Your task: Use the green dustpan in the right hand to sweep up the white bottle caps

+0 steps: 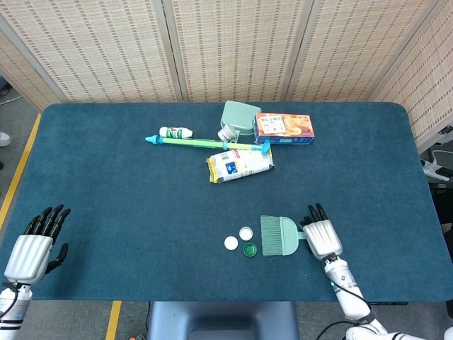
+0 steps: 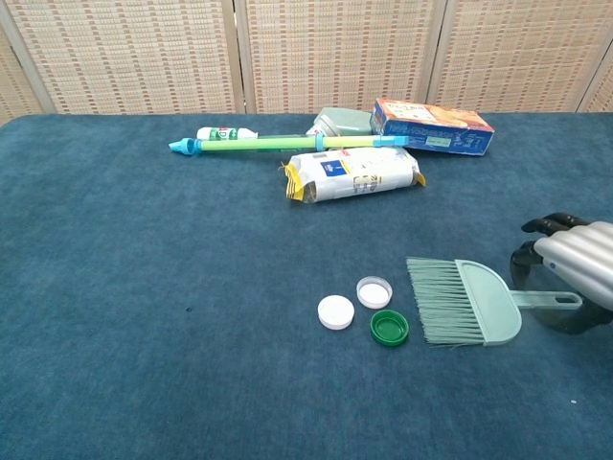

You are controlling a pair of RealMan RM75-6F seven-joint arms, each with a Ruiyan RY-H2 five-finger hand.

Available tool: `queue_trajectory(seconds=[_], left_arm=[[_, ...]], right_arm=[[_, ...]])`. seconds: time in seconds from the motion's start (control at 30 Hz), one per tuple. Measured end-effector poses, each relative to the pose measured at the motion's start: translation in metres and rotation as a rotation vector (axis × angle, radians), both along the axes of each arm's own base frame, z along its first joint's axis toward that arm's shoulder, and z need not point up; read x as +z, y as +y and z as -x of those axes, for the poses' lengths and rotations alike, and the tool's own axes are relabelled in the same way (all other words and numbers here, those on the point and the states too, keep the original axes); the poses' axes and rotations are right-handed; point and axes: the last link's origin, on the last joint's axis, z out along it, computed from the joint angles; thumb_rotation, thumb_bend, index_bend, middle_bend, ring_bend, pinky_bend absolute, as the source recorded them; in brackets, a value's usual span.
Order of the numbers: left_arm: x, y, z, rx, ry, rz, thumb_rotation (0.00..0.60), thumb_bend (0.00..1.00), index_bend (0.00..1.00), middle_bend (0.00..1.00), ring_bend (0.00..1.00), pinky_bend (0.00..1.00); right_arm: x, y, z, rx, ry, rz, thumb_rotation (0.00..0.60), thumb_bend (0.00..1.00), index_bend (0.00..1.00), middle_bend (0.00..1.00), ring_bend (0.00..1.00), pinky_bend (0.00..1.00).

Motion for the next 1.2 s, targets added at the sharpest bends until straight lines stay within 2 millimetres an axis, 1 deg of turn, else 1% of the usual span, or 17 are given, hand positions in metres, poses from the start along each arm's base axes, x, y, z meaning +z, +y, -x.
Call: queue_trajectory(seconds=[0.13,0.37,0.6,0.67,0.73,0.83,0.93,1.0,1.13,1.2], left_arm=[[-0.001,0.001,-0.001,-0.002,0.000,0.002,0.600,0.47,0.00,0.00,0.00,0.15],[-0.001,0.000,-0.001,-0.004,-0.001,0.004,0.600,0.47,0.00,0.00,0.00,0.15],[-0.001,0.000,0.000,-0.004,0.000,0.007,0.600,0.47,0.00,0.00,0.00,0.15],[-0.001,0.000,-0.001,-0.006,0.000,0.007,0.600,0.47,0.00,0.00,0.00,0.15],[-0.001,0.000,-0.001,-0.006,-0.001,0.006,0.600,0.47,0.00,0.00,0.00,0.15],[-0.001,0.000,-0.001,-0.004,-0.003,0.007,0.600,0.47,0.00,0.00,0.00,0.15],[0.000,-0.001,-0.001,-0.005,-0.004,0.006,0.600,0.47,0.00,0.00,0.00,0.15],[0.000,-0.001,-0.001,-0.007,-0.004,0.005,0.600,0.47,0.00,0.00,0.00,0.15],[0.000,-0.001,-0.001,-0.007,-0.006,0.006,0.600,0.47,0.00,0.00,0.00,0.15],[-0.001,-0.001,-0.002,-0.008,-0.008,0.007,0.600,0.47,0.00,0.00,0.00,0.15]], right_arm=[[-0.001,0.000,0.000,-0.002,-0.003,0.001,0.600,0.25,0.49,0.36,0.09,0.08],[-0.002,0.001,-0.001,0.011,-0.003,0.005,0.600,0.27,0.67,0.49,0.21,0.14],[0.004,0.003,-0.008,0.063,-0.007,0.031,0.600,0.29,0.76,0.56,0.27,0.17],[0.004,0.003,-0.009,0.069,-0.006,0.035,0.600,0.30,0.82,0.60,0.30,0.19],[0.004,0.003,-0.010,0.075,0.000,0.042,0.600,0.33,0.89,0.65,0.35,0.22],[0.003,0.002,-0.010,0.091,0.005,0.053,0.600,0.36,0.98,0.73,0.42,0.26],[0.003,0.001,-0.011,0.129,0.020,0.060,0.600,0.36,1.00,0.78,0.47,0.28],[0.007,0.000,-0.013,0.169,0.040,0.067,0.600,0.36,1.00,0.79,0.48,0.29],[0.018,-0.002,-0.022,0.235,0.082,0.077,0.600,0.36,1.00,0.79,0.49,0.33],[0.025,-0.002,-0.031,0.271,0.108,0.080,0.600,0.36,1.00,0.79,0.49,0.34]])
